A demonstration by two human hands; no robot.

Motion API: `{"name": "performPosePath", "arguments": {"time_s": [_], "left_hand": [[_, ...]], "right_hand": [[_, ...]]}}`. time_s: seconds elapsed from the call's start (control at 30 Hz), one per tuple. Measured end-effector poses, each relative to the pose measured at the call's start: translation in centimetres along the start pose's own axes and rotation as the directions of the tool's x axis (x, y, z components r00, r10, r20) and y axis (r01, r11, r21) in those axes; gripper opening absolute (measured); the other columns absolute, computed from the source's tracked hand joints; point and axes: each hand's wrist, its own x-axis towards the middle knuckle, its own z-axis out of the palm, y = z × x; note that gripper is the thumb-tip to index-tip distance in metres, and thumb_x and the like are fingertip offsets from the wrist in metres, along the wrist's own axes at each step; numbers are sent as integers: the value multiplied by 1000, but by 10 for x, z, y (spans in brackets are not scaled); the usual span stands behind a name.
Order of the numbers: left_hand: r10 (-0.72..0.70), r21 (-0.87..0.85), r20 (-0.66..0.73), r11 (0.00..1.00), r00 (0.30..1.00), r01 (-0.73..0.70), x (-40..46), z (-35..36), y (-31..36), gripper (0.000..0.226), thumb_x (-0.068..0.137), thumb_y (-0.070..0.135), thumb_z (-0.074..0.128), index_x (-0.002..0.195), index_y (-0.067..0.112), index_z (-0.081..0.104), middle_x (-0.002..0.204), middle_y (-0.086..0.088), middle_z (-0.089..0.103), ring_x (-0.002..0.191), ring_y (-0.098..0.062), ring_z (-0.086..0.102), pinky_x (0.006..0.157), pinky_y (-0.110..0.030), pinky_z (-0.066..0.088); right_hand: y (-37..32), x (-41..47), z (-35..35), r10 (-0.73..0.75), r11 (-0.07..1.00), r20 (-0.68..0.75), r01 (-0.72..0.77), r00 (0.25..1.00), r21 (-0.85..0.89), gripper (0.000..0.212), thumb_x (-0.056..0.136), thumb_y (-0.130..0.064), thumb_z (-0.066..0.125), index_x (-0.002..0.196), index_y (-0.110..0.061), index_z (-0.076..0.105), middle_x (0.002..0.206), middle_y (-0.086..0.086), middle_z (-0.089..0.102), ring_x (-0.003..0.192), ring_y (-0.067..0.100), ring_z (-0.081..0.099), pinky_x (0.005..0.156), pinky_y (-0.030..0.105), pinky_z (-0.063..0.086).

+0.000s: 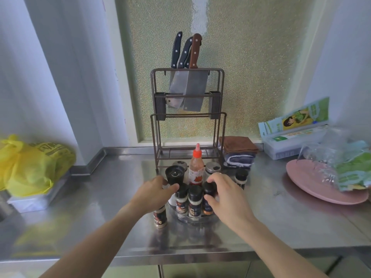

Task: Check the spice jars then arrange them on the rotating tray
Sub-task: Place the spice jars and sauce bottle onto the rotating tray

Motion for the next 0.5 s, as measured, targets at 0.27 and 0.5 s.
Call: {"name": "performPosePath", "arguments": {"time_s": [0.27, 0.5], "left_hand": [[16, -9, -19, 1000, 1000, -16, -7, -6, -8, 48, 104, 51, 36, 108, 11, 62, 104, -9, 64, 101, -29, 61, 86, -37, 47], [87, 163, 75, 982, 993, -99, -18, -24, -26, 26, 95, 38, 57, 118, 30, 67, 116, 1, 71, 101, -21, 65, 87, -31, 52]], "right_hand": [[9, -9, 6, -19, 1000, -57, 19, 998, 0, 36, 93, -45, 65, 123, -29, 54, 123, -10, 48, 94, 12, 66, 74, 29, 56], [63, 16, -14, 122, 980, -255, -158, 959, -125, 25, 94, -13, 60, 119, -18, 62, 117, 5, 58, 93, 33, 66, 62, 39, 51]]}}
